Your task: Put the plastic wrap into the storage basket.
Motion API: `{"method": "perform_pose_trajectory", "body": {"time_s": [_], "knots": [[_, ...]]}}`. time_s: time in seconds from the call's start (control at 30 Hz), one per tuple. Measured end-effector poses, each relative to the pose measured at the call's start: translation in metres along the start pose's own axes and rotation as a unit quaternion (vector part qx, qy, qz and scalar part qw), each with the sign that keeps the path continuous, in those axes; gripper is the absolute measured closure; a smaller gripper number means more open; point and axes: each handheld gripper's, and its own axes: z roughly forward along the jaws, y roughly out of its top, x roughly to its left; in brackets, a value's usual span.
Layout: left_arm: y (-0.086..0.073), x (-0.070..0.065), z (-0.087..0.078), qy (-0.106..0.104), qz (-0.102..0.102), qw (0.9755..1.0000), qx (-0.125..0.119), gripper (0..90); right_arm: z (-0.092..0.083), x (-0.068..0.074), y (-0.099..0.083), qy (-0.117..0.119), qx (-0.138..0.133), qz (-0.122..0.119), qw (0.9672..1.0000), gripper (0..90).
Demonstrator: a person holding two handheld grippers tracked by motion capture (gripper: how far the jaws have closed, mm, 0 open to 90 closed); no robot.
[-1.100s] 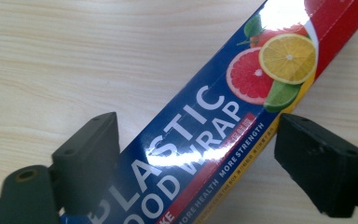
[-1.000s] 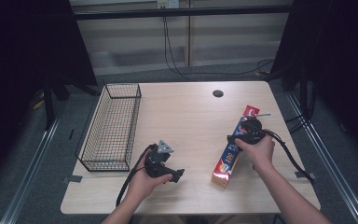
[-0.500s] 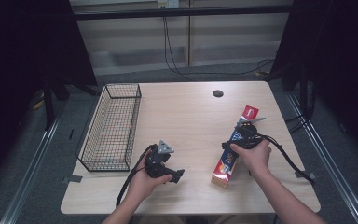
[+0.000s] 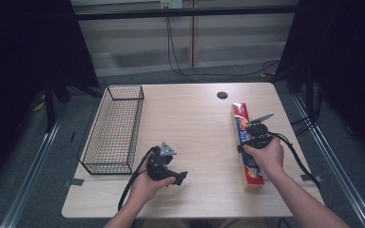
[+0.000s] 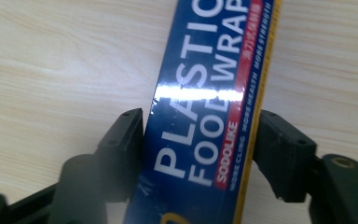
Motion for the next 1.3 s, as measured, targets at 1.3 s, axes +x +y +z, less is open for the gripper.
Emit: {"method": "perform_pose_trajectory", "body": {"time_s": [1.3], "knots": [[0.019,0.01,-0.017,-0.045,-0.015,0.9981,-0.039,0.1,-0.03,0.004,-0.003,0.077,-0.008,-0.142,0.9869,43.9]]}}
